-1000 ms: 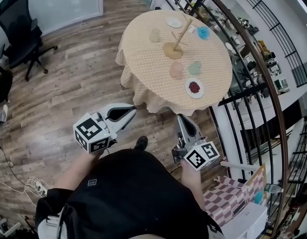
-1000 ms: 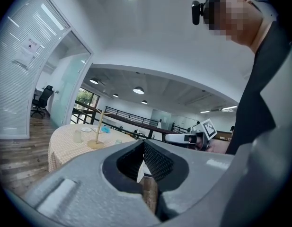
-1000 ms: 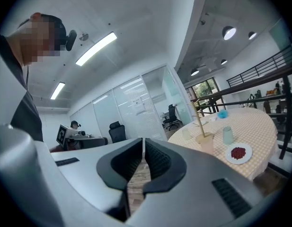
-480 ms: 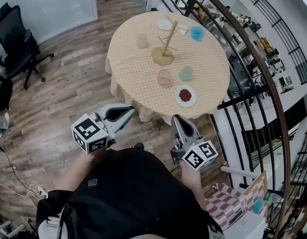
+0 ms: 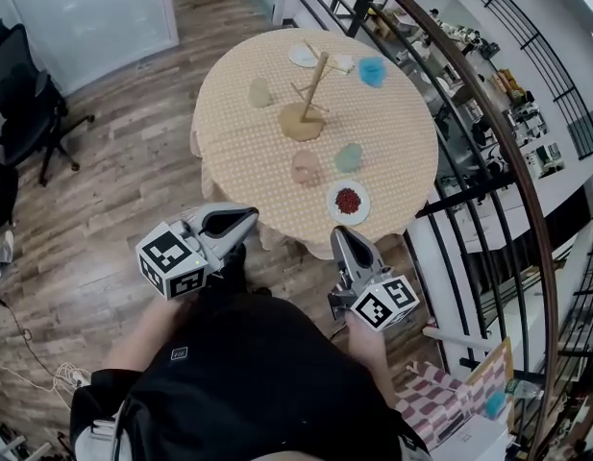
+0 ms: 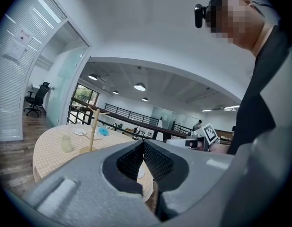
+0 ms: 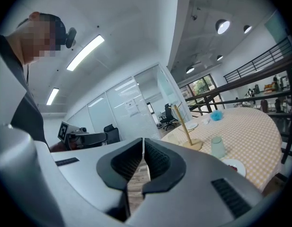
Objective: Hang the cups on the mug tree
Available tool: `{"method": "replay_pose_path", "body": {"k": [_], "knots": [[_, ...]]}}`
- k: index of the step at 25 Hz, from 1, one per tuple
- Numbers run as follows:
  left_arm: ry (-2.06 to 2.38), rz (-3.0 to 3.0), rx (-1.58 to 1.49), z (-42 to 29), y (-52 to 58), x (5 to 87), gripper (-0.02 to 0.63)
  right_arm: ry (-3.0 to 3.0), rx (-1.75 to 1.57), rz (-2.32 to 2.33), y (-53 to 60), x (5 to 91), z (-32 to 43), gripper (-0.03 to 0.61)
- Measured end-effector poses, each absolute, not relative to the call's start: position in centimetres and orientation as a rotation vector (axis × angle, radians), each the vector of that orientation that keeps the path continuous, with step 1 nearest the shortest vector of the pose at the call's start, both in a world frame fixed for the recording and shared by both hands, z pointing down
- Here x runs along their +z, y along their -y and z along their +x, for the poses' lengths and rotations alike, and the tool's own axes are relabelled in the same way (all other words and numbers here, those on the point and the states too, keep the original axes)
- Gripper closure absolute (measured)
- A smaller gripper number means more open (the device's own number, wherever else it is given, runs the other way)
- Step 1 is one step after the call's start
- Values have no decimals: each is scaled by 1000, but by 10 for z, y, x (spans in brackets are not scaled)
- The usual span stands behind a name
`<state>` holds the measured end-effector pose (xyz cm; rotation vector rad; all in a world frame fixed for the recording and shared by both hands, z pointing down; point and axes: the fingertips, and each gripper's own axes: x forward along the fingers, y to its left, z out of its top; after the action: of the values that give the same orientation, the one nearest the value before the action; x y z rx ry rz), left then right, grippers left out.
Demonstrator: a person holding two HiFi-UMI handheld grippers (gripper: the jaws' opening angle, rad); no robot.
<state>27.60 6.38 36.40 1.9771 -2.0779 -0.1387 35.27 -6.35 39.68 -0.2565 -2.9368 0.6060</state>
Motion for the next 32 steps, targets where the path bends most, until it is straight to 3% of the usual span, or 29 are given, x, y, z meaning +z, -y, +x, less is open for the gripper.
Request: {"method": "replay_pose_path", "body": {"k": [15,28,32], "knots": [[1970,2103,-150,144,-16,362,606,2944,467,-29,116,387,227,561],[1890,2098,-157,102,45,380,606,2877,308,82,192,405,195,554],[1893,2100,-154,100,65,388,606,2868,252,68,218,421,188,524]]}}
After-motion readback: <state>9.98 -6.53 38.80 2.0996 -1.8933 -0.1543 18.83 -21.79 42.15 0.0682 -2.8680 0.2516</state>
